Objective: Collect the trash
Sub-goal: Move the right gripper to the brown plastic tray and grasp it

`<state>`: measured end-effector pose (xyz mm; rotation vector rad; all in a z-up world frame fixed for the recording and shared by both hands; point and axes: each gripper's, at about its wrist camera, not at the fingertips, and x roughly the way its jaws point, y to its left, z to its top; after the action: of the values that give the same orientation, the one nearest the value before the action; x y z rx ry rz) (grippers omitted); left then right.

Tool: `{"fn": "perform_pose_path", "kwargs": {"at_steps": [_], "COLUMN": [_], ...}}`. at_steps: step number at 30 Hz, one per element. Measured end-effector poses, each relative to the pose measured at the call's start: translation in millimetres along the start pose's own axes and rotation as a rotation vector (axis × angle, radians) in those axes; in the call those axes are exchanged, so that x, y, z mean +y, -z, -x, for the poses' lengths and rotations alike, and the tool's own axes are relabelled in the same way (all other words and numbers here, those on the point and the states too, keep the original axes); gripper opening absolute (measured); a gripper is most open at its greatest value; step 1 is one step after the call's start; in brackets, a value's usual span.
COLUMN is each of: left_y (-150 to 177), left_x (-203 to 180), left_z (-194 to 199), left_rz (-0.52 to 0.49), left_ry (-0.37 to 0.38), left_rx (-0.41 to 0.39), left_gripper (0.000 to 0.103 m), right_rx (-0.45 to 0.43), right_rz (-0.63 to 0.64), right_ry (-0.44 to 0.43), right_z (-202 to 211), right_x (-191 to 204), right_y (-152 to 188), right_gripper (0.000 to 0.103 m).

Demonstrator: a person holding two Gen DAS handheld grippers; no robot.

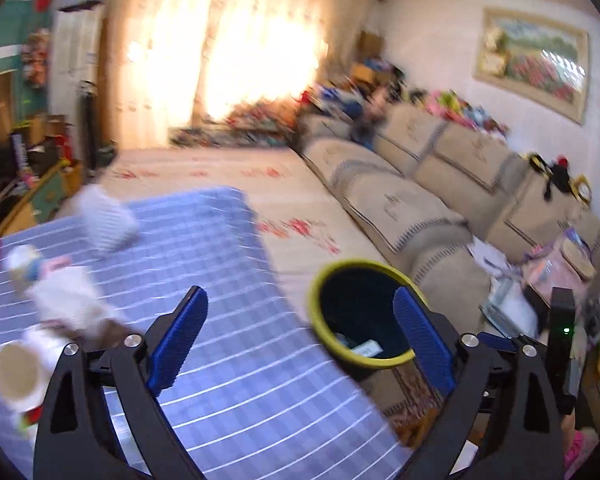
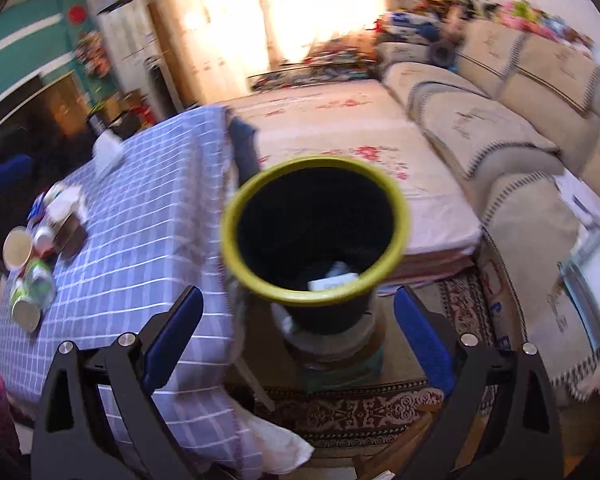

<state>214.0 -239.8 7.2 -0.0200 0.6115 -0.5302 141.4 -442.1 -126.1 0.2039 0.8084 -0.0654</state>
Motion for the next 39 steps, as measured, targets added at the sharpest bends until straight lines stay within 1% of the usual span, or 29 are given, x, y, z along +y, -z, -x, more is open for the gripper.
{"fn": "perform_pose_path", "kwargs": {"at_steps": [2, 3, 5, 9, 11, 13, 15, 16, 18, 19, 20, 21, 22, 23, 26, 30, 32, 37, 38, 39], "left_y": [6.2, 9.7, 20.7, 45.1, 52.3, 64.0, 71.5, 75.0, 79.0, 81.1, 83.8, 85.6, 87.5, 89.3, 91.0, 92.2, 92.8, 94.9, 95.0, 96.2], "left_x": [28.4, 38.3, 65.9, 117.9, 137.2, 160.6, 174.9, 185.6, 198.1, 206.5, 211.3, 214.4, 220.9, 227.2, 238.3, 248.1, 252.0, 260.9, 261.1, 261.7], "left_z": [33.4, 44.0, 70.2, 109.1, 119.7, 134.4, 144.7, 151.5, 156.9, 160.2, 162.4, 163.5, 165.3, 166.8, 163.5, 153.1, 146.5, 129.6, 127.3, 125.4], "left_rz": [0.034, 0.043, 0.065, 0.135, 0.156, 0.172, 0.185, 0.196, 0.211, 0.221, 0.227, 0.234, 0.242, 0.248, 0.262, 0.283, 0.284, 0.297, 0.299, 0.3], "left_ry": [-0.069, -0.096, -0.174, -0.288, -0.336, -0.398, -0.429, -0.44, -0.45, -0.459, -0.465, -0.472, -0.478, -0.484, -0.499, -0.495, -0.49, -0.477, -0.476, -0.476], "left_rx": [-0.05, -0.064, -0.09, -0.093, -0.093, -0.101, -0.107, -0.109, -0.11, -0.111, -0.113, -0.116, -0.12, -0.122, -0.116, -0.1, -0.088, -0.065, -0.063, -0.06], "left_gripper": [0.097, 0.097, 0.098, 0.098, 0.098, 0.098, 0.098, 0.098, 0.098, 0.098, 0.098, 0.098, 0.098, 0.098, 0.098, 0.098, 0.098, 0.098, 0.098, 0.098], "right_rx": [0.012, 0.019, 0.033, 0.049, 0.053, 0.051, 0.062, 0.071, 0.086, 0.095, 0.104, 0.112, 0.126, 0.142, 0.184, 0.21, 0.215, 0.249, 0.246, 0.246], "right_rz": [0.063, 0.085, 0.142, 0.239, 0.287, 0.325, 0.363, 0.383, 0.418, 0.435, 0.45, 0.468, 0.483, 0.489, 0.497, 0.492, 0.489, 0.488, 0.494, 0.495], "right_ry": [-0.03, -0.041, -0.068, -0.133, -0.17, -0.187, -0.207, -0.223, -0.238, -0.239, -0.238, -0.239, -0.247, -0.249, -0.25, -0.257, -0.257, -0.267, -0.268, -0.271], "right_z": [-6.0, -8.8, -17.4, -32.8, -42.9, -53.1, -65.6, -73.7, -89.6, -97.5, -104.9, -114.3, -123.8, -133.5, -158.4, -179.4, -185.9, -199.6, -199.3, -199.2], "right_x": [25.9, 35.7, 64.0, 116.4, 146.7, 173.1, 198.2, 211.9, 233.4, 241.6, 249.2, 257.8, 265.4, 271.6, 286.2, 295.2, 297.0, 298.8, 299.3, 300.4], "right_y": [-6.0, -8.8, -16.3, -29.3, -36.7, -43.7, -51.6, -56.8, -66.7, -70.6, -73.6, -77.3, -80.2, -82.5, -84.3, -87.3, -89.6, -90.9, -90.7, -90.5], "right_gripper": [0.091, 0.091, 0.091, 0.091, 0.091, 0.091, 0.091, 0.091, 0.082, 0.074, 0.072, 0.071, 0.069, 0.061, 0.051, 0.043, 0.037, 0.032, 0.029, 0.024]}}
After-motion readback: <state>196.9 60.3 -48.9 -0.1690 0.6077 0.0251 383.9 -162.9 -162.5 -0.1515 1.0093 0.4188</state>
